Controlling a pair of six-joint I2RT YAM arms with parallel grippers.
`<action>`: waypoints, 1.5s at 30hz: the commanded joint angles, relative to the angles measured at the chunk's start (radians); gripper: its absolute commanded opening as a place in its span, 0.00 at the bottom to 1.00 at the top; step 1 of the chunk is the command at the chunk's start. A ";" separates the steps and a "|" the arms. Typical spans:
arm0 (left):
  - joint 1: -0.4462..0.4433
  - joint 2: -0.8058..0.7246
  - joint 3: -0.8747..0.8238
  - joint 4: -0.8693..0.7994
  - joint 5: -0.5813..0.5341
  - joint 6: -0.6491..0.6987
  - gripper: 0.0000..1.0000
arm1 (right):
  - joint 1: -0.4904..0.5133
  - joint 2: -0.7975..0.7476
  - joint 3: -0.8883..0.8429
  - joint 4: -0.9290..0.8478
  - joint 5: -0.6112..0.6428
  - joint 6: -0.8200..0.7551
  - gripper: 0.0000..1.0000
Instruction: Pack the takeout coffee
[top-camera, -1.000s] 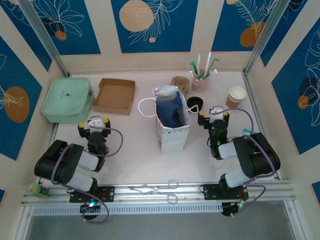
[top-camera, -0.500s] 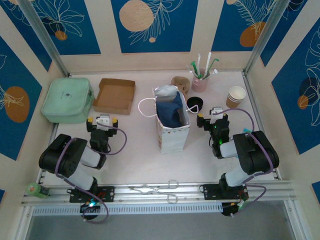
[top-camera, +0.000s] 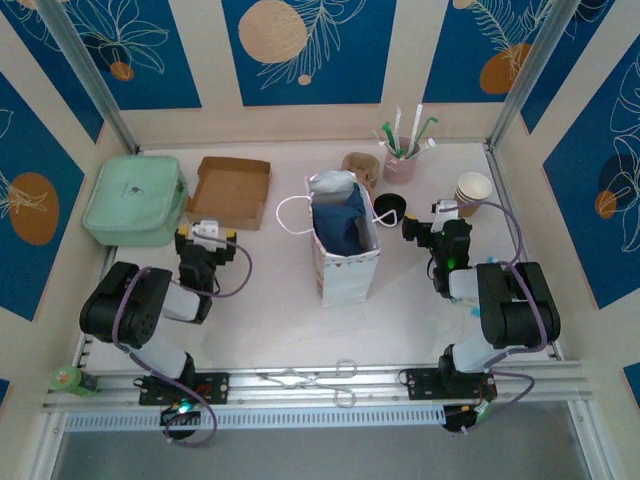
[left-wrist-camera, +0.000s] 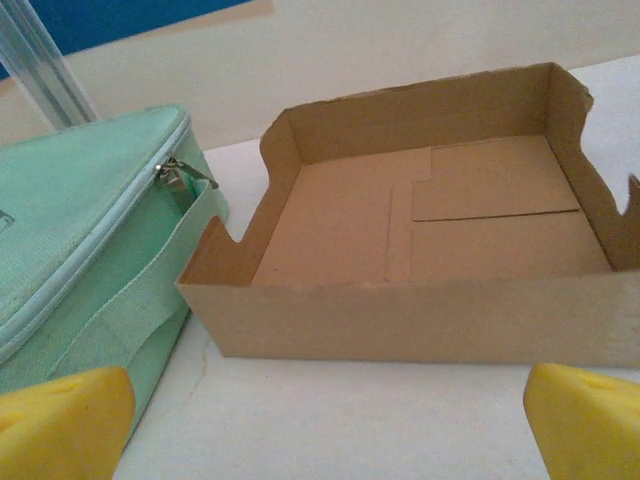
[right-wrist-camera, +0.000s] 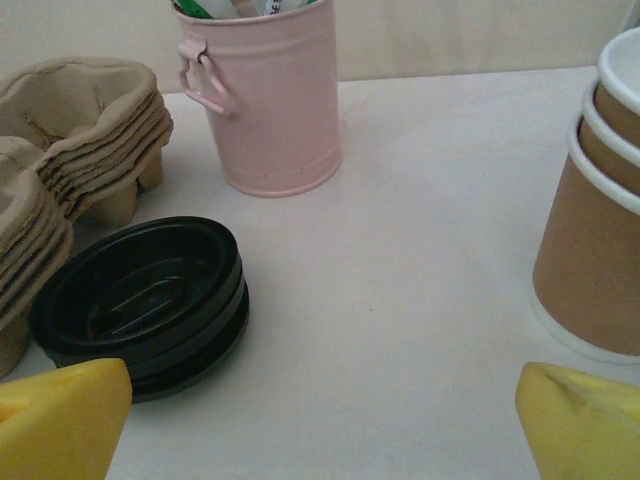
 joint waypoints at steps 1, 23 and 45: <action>0.048 -0.027 0.066 -0.169 0.067 -0.059 0.99 | 0.003 -0.015 0.004 -0.054 -0.052 0.023 0.99; 0.105 -0.037 0.048 -0.164 0.101 -0.125 1.00 | 0.038 -0.014 -0.001 -0.038 0.129 0.054 0.99; 0.101 -0.038 0.082 -0.225 0.127 -0.108 1.00 | 0.031 -0.017 -0.013 -0.022 0.106 0.053 0.99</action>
